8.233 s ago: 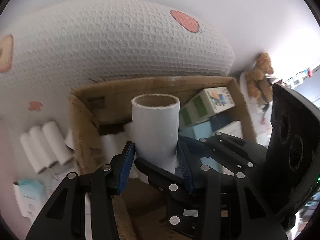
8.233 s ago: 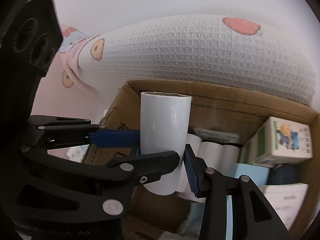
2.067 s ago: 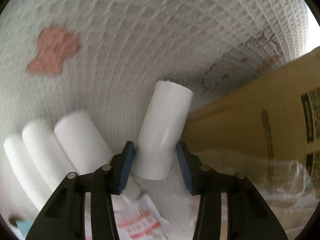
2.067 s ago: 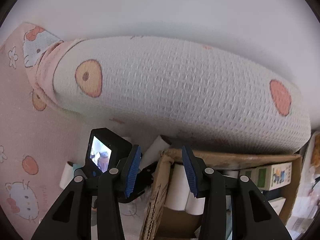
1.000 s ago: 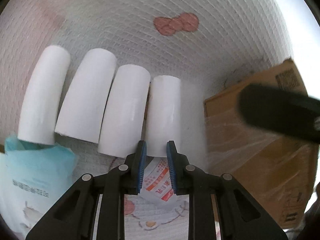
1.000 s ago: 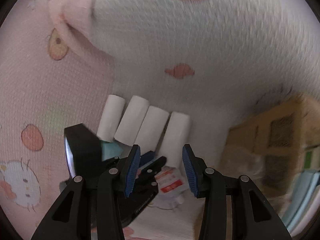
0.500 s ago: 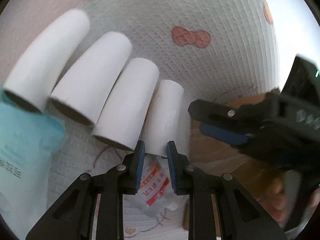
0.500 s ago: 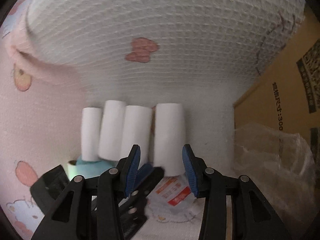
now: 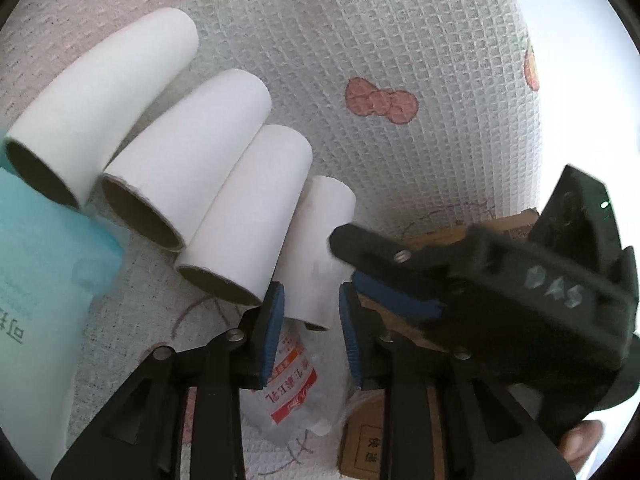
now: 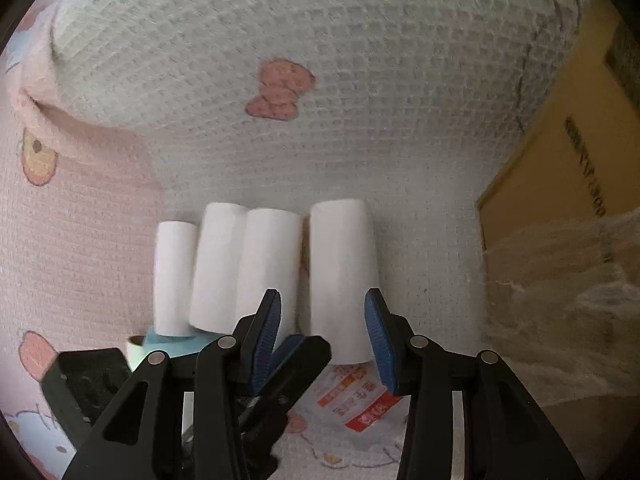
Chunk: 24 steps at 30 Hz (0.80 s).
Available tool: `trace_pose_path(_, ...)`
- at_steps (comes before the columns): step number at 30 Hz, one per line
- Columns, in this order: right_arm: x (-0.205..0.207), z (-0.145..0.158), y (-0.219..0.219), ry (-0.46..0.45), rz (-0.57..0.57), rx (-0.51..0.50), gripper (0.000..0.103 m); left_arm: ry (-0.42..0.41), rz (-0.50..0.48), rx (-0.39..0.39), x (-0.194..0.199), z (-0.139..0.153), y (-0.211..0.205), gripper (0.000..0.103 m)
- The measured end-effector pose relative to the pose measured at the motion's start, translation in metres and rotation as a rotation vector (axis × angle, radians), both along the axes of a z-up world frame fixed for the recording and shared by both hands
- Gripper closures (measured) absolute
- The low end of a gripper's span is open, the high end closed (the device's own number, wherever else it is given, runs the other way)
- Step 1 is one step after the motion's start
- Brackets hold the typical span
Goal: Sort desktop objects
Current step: 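Close the right gripper on the white tube and lift it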
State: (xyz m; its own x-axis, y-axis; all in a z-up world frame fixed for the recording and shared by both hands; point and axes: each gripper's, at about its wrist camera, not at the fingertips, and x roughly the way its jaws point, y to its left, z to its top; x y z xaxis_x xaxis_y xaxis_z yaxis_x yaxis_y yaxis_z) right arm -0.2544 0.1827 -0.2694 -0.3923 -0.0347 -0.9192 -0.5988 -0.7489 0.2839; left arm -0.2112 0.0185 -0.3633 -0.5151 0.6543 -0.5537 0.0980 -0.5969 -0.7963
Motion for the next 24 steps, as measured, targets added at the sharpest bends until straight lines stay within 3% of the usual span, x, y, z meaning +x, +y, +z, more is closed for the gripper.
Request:
trace_pose_path(6, 0.012, -0.019, 0.007, 0.042, -0.046, -0.052, 0.063, 0.014, -0.064, -0.112, -0.008, 0.012, -0.007, 0.067)
trace_pose_path(10, 0.011, -0.017, 0.001, 0.050, -0.020, -0.005, 0.063, 0.026, -0.107, -0.176, -0.019, 0.014, 0.006, 0.067)
trace_pose_path(18, -0.013, -0.002, -0.002, 0.084, 0.080, 0.067, 0.063, 0.020, -0.087, -0.157, -0.024, 0.024, 0.008, 0.068)
trace_pose_path(20, -0.015, 0.005, -0.008, 0.117, 0.114, 0.025, 0.064, 0.015, -0.096, -0.116, -0.021, 0.033, 0.003, 0.083)
trace_pose_path(22, -0.018, 0.012, -0.018, 0.120, 0.141, 0.001, 0.066, -0.005, -0.058, -0.077, 0.001, 0.056, -0.010, 0.084)
trace_pose_path(24, -0.023, 0.021, -0.028, 0.080, 0.120, 0.054, 0.068, -0.041, 0.009, -0.135, 0.005, 0.062, -0.009, 0.084)
